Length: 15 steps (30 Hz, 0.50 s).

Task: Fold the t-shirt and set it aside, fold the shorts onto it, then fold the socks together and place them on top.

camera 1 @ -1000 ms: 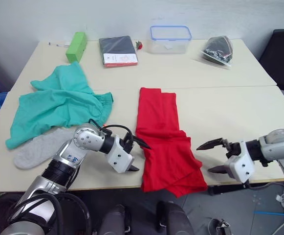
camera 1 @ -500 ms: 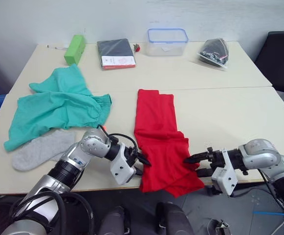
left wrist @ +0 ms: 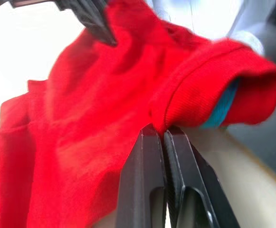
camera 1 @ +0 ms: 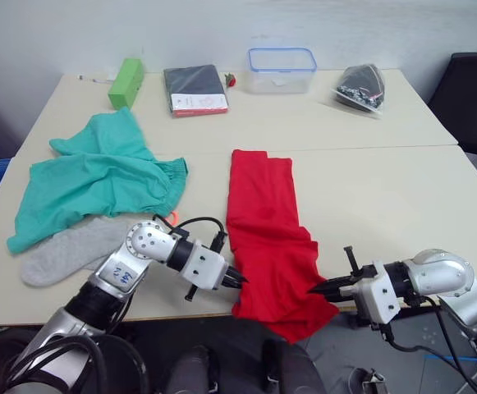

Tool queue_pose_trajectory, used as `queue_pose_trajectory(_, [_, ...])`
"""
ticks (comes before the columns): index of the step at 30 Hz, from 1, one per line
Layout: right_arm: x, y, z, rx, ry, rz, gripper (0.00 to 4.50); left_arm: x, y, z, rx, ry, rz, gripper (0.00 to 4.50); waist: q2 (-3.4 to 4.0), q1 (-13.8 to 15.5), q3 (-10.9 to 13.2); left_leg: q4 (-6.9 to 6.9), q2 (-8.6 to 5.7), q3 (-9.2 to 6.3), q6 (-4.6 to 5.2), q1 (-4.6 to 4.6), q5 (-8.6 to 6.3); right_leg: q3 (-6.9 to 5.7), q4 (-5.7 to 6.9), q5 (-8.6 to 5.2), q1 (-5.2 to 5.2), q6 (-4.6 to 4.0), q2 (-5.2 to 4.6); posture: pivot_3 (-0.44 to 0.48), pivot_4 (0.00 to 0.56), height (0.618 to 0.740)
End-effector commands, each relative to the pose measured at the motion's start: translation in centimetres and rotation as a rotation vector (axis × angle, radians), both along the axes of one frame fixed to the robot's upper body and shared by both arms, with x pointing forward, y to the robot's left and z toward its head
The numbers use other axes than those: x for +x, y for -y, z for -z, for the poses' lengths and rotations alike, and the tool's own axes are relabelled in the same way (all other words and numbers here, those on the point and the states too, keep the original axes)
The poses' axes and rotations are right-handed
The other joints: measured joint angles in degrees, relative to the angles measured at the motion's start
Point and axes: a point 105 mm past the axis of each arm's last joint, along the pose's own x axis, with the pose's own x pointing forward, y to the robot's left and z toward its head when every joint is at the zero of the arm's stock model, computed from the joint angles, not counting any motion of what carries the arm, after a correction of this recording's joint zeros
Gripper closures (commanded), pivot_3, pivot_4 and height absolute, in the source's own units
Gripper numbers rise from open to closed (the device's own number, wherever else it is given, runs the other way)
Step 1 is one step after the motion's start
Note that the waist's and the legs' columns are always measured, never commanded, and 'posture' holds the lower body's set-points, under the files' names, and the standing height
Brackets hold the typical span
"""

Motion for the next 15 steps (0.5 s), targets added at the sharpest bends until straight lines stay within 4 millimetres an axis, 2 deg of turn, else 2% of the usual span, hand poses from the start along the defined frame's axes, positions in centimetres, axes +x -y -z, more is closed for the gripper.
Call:
queue_pose_trajectory(1, [-0.5,-1.1,-3.5,0.094,-0.097,0.032,4.48,-2.3,-0.9,-1.7,0.016,-0.138,0.012,4.5,0.01,-0.13,0.01,-0.01,0.02,0.0,-0.02,0.0,-0.01,0.0,-0.01,-0.01,0.0,-0.01,0.0,0.0,0.15,0.74])
queue_pose_trajectory(5, [-1.0,-1.7,-4.8,0.124,-0.188,0.047,4.48,-3.2,-1.2,-3.1,0.011,-0.24,-0.017,4.5,0.01,0.36,0.01,-0.03,0.06,-0.05,-0.09,-0.01,-0.06,-0.04,-0.15,-0.02,0.04,-0.03,0.02,0.0,0.15,0.74])
queue_pose_trajectory(8, [-1.1,-2.0,-5.7,0.147,-0.269,0.066,4.48,-2.8,-1.1,-4.6,-0.036,-0.288,-0.062,4.5,0.02,1.39,0.02,-0.03,0.06,-0.05,-0.09,-0.08,-0.07,-0.04,-0.19,-0.02,-0.02,-0.04,0.02,0.0,0.15,0.74])
queue_pose_trajectory(12, [1.3,-1.8,-7.1,0.218,-0.334,0.174,4.48,0.3,-0.6,-7.1,-0.171,-0.359,-0.205,4.5,0.01,1.68,0.02,0.0,0.04,-0.07,-0.07,-0.13,-0.06,-0.06,-0.24,-0.02,-0.02,-0.03,0.02,0.0,0.15,0.74])
queue_pose_trajectory(15, [4.9,-1.5,-8.6,0.316,-0.378,0.31,4.48,4.2,-0.7,-8.7,-0.296,-0.411,-0.381,4.5,0.01,1.56,0.02,0.02,0.03,-0.07,-0.05,-0.12,-0.03,-0.06,-0.22,0.0,-0.01,0.0,0.02,0.0,0.15,0.74])
